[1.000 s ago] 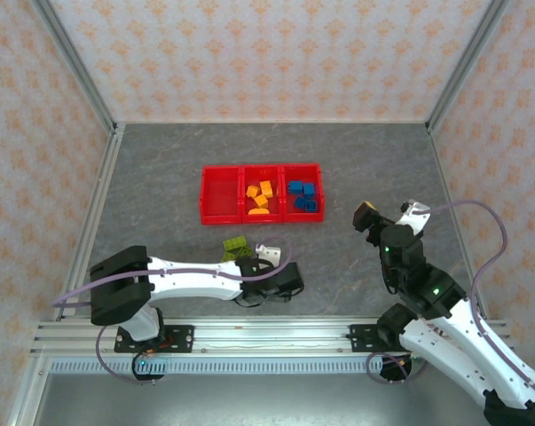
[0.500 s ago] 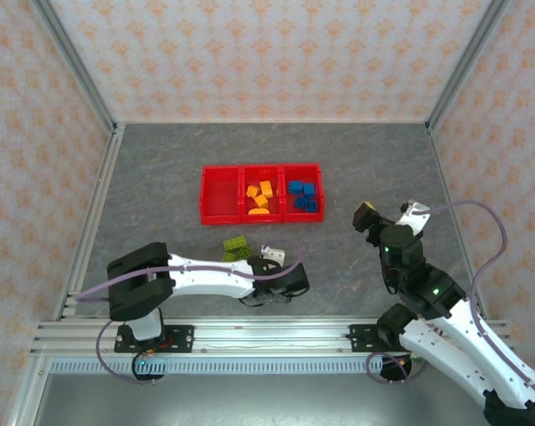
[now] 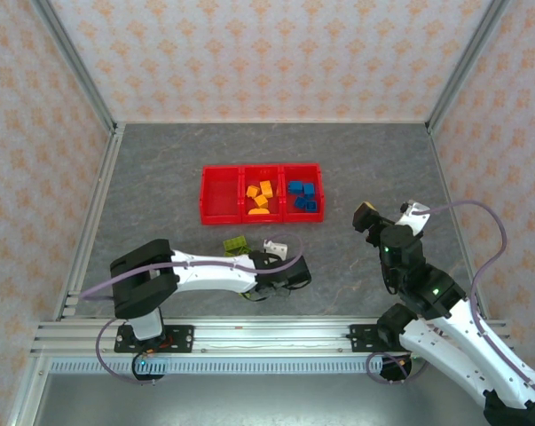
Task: Sort the legos into containers by color
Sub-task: Pick up the lego from the middle-left of the table.
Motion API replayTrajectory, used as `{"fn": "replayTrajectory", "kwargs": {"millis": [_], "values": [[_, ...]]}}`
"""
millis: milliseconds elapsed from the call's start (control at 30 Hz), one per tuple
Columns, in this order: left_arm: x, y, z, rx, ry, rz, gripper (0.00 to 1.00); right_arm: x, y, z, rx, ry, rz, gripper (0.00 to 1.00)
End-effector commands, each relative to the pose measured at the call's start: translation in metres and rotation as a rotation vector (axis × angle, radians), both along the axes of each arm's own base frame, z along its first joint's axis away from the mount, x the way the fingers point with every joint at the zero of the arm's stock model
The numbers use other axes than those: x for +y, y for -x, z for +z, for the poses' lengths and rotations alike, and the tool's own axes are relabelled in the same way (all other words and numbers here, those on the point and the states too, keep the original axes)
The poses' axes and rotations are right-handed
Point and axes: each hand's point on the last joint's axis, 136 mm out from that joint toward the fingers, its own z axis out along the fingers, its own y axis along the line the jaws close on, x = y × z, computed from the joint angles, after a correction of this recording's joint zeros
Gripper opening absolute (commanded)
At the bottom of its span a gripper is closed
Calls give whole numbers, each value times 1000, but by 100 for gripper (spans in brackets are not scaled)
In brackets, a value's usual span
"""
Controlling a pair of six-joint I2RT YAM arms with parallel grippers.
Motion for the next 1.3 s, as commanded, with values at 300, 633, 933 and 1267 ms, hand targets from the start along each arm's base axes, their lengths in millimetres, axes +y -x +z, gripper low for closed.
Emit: {"fn": "replayTrajectory", "kwargs": {"millis": [300,633,933,1267], "values": [[2,-10,-8,-9,-28,12,57,0,0,-1,-8,-7,0,100],[5,-14,0,-35,-31,40,34,1,0,-2,-7,-7,2,100],[9,-32,69,-179,-6,80,28,1,-1,-2,-4,-5,2,100],[44,-108,155,-395,-52,130,25,1,0,-2,-1,-7,1,100]]}}
